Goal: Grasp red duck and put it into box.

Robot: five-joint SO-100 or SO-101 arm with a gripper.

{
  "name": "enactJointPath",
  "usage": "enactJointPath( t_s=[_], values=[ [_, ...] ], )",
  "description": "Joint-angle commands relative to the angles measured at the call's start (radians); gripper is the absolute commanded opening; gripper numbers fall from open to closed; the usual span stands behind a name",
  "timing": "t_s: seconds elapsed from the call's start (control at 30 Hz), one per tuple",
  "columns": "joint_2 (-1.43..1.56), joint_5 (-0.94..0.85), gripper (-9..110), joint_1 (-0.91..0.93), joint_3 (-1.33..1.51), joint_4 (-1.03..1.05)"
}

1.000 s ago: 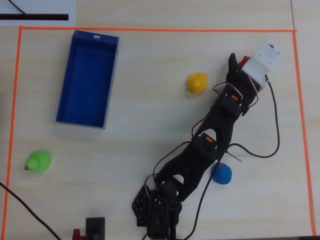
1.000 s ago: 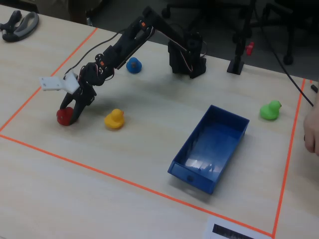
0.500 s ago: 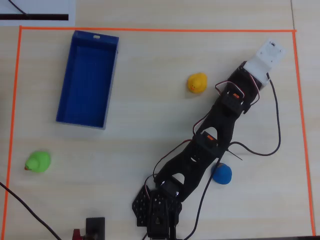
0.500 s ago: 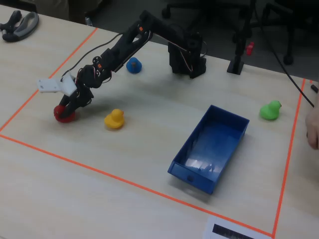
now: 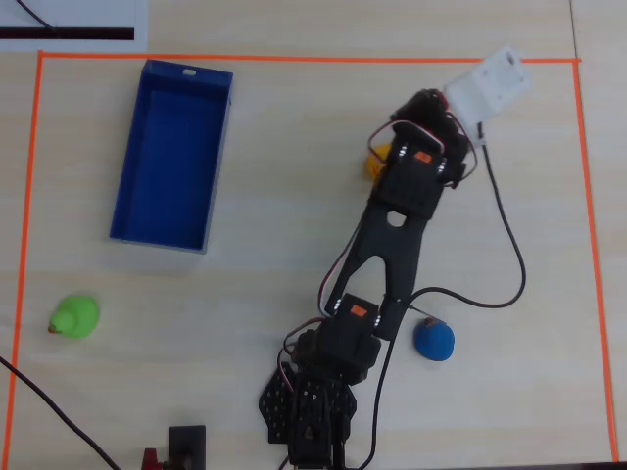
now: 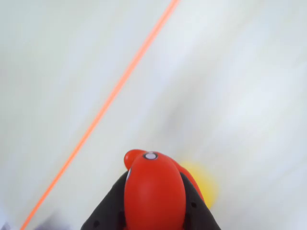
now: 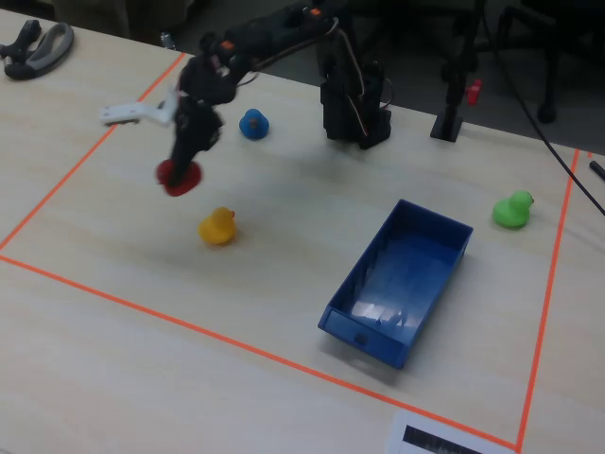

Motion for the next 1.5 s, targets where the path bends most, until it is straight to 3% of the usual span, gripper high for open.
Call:
enactJointPath(
  t_s=[0.0,0.2,0.6,0.83,1.0,1.2,1.3,1.43,1.47],
  values=[
    [0.193,0.160,0,-0.172,-0.051,0.140],
    [0.213,0.321,0,-0.488,0.008,0.199],
    [0.083,0.391,0,-0.902,0.158,0.032],
    [-0.044,0.373,2,-0.925,0.163,-0.069],
    [-0.077,0.296,24,-0.882,0.201,-0.086],
    [0.009,0.224,37,-0.821,0.239,-0.040],
    [0.132,0.193,30,-0.793,0.278,0.005],
    [0.437,0.149,2,-0.738,0.443,0.038],
    [0.537,0.117,0,-0.723,0.515,0.041]
  ],
)
